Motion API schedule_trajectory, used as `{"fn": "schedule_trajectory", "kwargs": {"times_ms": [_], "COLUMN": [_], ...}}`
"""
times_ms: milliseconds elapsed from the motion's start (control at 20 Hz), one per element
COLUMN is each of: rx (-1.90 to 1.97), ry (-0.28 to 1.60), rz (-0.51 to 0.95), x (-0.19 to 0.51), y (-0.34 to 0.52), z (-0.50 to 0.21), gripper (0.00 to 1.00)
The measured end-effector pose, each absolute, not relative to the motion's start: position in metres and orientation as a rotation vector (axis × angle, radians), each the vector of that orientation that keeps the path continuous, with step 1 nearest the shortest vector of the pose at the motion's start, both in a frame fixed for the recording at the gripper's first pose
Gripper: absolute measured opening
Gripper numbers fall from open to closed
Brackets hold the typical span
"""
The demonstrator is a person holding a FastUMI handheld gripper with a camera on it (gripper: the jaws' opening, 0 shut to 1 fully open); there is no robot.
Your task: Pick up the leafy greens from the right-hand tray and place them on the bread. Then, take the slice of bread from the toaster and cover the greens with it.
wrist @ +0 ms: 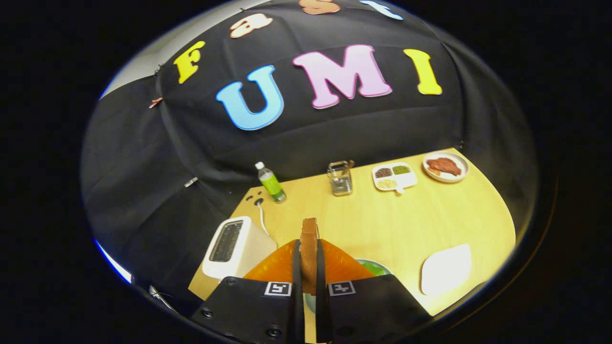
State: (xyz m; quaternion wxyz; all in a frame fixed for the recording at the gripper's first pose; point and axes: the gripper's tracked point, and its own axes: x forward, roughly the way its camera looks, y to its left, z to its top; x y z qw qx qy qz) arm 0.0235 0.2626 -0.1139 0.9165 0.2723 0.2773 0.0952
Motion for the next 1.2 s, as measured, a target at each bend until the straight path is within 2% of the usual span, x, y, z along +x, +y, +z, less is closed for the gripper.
{"fn": "schedule_trajectory", "kwargs": {"times_ms": [550, 750, 1100, 1200], "rx": [0.808, 0.695, 0.548, 0.552], "ry": [0.633, 0.666, 0.766, 0.777], "rz": [0.098, 0.019, -0.013, -0.010], "x": [0.015, 0.011, -0.003, -0.003], "y": [0.288, 0.267, 0.258, 0.257], "z": [-0.211, -0.255, -0.296, -0.300], "gripper": [0.13, 0.13, 0.14, 0.20]}}
